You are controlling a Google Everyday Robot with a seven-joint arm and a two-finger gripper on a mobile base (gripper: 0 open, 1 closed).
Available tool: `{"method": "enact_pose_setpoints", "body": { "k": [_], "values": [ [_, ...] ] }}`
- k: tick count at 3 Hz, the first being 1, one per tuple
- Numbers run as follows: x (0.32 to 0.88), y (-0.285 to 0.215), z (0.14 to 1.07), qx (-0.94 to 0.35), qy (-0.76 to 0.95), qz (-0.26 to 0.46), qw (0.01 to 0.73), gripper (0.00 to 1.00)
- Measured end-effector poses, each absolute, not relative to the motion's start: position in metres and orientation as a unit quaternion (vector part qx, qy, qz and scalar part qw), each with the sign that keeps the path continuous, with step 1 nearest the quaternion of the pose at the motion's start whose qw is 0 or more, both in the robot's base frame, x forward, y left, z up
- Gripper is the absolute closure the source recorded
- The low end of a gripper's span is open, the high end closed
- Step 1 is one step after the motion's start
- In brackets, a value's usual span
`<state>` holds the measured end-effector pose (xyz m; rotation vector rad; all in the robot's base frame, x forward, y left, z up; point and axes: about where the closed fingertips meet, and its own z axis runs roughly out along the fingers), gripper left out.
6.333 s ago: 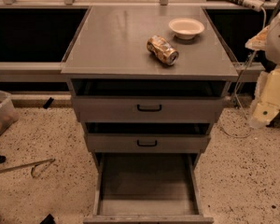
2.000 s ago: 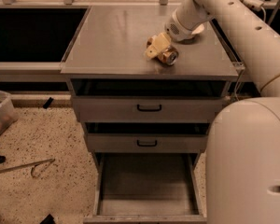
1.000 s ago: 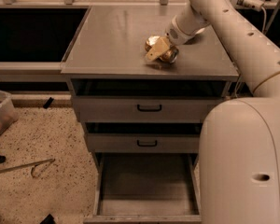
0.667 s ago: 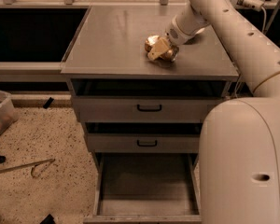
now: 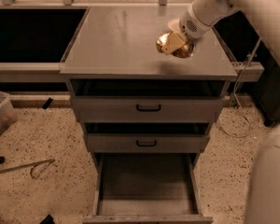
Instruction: Place orange can into bottom drawer
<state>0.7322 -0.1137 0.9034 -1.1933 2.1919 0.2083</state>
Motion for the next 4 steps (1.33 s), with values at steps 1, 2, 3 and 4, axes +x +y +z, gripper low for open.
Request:
{"method": "enact_pose_setpoints", "body": {
  "k": [1, 2, 3, 4],
  "values": [
    [0.671, -0.123, 0.921, -0.462, 0.816, 0.094, 0.335, 1.0],
    [0.614, -0.121, 0.887, -0.458, 0.818, 0.139, 0.317, 1.0],
    [0.614, -0.121, 0.888, -0.458, 0.818, 0.139, 0.318, 1.0],
    [0.62, -0.114, 0.894, -0.479, 0.804, 0.142, 0.322, 1.0]
  ]
}}
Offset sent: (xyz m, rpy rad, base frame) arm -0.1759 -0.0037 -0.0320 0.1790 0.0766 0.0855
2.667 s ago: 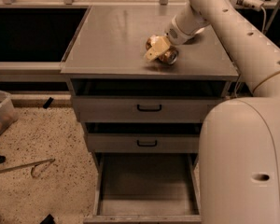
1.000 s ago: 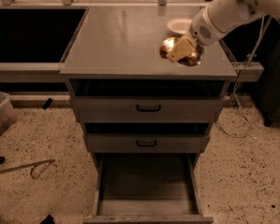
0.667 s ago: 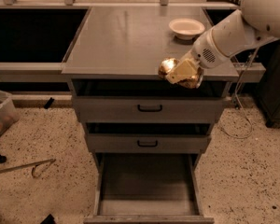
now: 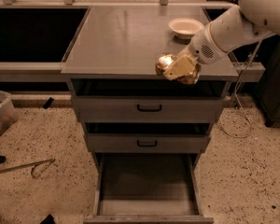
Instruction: Place orange can into bottom drawer
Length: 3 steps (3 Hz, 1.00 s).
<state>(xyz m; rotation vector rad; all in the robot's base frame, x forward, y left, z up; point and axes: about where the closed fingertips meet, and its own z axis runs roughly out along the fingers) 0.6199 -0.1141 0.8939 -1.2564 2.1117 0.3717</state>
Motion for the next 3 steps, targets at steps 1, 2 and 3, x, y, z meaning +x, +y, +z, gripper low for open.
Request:
{"method": "enact_pose_setpoints", "body": {
  "k": [1, 2, 3],
  "values": [
    [0.601, -0.11, 0.887, -0.49, 0.787, 0.161, 0.337, 1.0],
    [0.57, -0.119, 0.828, -0.48, 0.786, 0.208, 0.33, 1.0],
    [0.547, -0.13, 0.774, -0.461, 0.791, 0.244, 0.319, 1.0]
  ]
}}
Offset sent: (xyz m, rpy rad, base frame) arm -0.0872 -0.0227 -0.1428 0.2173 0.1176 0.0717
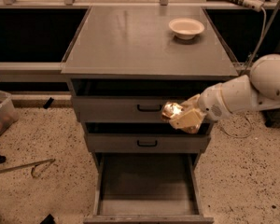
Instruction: Place orange can into bottom drawer
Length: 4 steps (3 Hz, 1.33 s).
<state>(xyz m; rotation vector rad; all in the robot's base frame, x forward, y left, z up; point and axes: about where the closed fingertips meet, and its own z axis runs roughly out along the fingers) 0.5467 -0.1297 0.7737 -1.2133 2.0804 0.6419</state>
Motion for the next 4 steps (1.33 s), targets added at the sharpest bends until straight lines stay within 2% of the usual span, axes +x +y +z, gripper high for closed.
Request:
{"method": "enact_pose_setpoints", "body": {
  "k": [1, 3, 4],
  "values": [
    [0.541, -0.123, 0.729, -0.419, 0.812, 0.277, 0.296, 1.0],
    [0.53, -0.118, 0.713, -0.419, 0.813, 0.277, 0.295, 1.0],
    [0.5, -0.099, 0.646, -0.411, 0.814, 0.297, 0.284, 1.0]
  ]
}}
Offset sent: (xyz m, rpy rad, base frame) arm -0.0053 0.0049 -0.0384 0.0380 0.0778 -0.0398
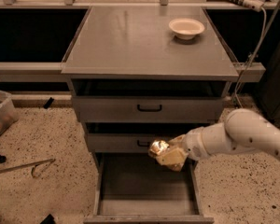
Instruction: Place orange can into bottom drawer
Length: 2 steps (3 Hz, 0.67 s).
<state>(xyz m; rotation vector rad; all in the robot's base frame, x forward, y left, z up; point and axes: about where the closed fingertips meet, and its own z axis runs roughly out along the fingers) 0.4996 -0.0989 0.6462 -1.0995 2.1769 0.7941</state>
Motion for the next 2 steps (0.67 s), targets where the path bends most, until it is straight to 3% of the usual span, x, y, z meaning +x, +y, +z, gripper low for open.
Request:
{"method": "enact_pose_setpoints", "body": {
  "k": [2],
  "values": [
    [0.456, -0.058, 0.505, -0.366, 0.818, 0.328, 0.297, 1.0]
  ]
}}
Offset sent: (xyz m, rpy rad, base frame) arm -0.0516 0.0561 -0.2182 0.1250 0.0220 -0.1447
